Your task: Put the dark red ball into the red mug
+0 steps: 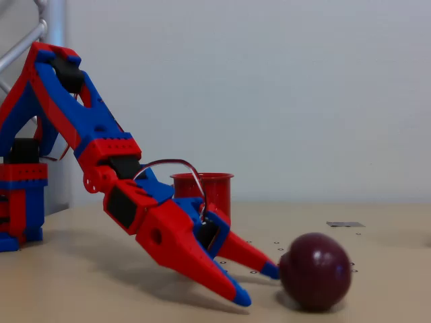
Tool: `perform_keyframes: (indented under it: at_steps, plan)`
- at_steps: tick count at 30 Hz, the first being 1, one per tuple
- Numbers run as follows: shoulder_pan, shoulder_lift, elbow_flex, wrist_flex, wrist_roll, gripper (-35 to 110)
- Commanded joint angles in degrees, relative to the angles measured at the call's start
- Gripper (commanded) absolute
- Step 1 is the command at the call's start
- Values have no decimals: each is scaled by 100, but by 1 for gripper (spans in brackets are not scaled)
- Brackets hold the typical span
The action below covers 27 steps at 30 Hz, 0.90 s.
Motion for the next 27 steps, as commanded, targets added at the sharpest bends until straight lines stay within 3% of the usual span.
perform_keyframes:
  at_steps: [1,17,27]
  plan:
    - [-18,369,-659,35,9,40]
    - [-193,79,-1644,-308,44,39]
    - [-264,-123,-2725,-141,1195,31]
